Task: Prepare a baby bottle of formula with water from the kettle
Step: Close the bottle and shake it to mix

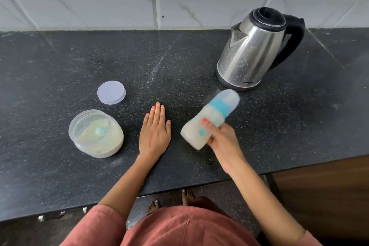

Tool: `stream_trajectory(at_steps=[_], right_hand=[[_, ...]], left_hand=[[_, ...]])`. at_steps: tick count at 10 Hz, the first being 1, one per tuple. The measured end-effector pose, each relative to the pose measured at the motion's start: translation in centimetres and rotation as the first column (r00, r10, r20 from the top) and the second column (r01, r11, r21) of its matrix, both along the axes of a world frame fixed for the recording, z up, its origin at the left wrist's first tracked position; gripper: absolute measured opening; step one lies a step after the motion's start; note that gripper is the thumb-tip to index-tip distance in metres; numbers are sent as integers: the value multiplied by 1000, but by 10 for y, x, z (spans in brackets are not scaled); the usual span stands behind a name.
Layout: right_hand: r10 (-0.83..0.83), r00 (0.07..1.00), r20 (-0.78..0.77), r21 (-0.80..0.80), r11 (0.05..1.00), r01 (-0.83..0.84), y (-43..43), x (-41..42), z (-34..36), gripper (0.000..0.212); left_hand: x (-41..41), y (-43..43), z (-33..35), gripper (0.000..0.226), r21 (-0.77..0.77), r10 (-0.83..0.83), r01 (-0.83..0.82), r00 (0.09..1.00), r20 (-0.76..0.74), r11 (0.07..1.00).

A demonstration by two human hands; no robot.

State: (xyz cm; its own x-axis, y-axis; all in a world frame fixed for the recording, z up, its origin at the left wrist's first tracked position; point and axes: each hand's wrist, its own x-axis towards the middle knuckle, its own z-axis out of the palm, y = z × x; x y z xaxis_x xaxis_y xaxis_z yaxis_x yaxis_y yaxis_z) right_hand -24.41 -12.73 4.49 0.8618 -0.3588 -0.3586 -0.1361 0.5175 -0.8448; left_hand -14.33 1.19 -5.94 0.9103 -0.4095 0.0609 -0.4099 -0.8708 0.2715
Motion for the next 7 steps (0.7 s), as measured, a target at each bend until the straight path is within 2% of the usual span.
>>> stream_trajectory(at_steps=[1, 2, 3, 4, 5, 6, 7], right_hand=[[285, 954, -89, -212, 931, -298, 5, -16, -2, 25], [151, 988, 20, -50, 988, -149, -3, -8, 1, 25], [-146, 988, 44, 181, 974, 136, -9, 6, 0, 26], [-48, 998, -39, 92, 994, 51, 4, 0, -6, 33], [182, 975, -131, -1, 983, -184, 15, -12, -7, 36], [144, 986, -86, 213, 969, -123, 7, -8, -5, 30], [66, 997, -39, 480, 877, -40, -5, 2, 0, 38]], left_hand=[[0, 0, 0, 53, 3, 4, -3, 1000, -4, 1000], [0, -1, 1, 53, -1, 2, -2, 1000, -6, 1000], [-1, -1, 2, 53, -10, -2, 2, 1000, -5, 1000], [-1, 0, 1, 53, -11, -2, 2, 1000, -2, 1000], [0, -1, 1, 53, -4, -1, 1, 1000, -5, 1000], [0, -1, 0, 53, -3, 2, -2, 1000, -5, 1000], [0, -1, 1, 53, -16, 1, -1, 1000, -5, 1000]])
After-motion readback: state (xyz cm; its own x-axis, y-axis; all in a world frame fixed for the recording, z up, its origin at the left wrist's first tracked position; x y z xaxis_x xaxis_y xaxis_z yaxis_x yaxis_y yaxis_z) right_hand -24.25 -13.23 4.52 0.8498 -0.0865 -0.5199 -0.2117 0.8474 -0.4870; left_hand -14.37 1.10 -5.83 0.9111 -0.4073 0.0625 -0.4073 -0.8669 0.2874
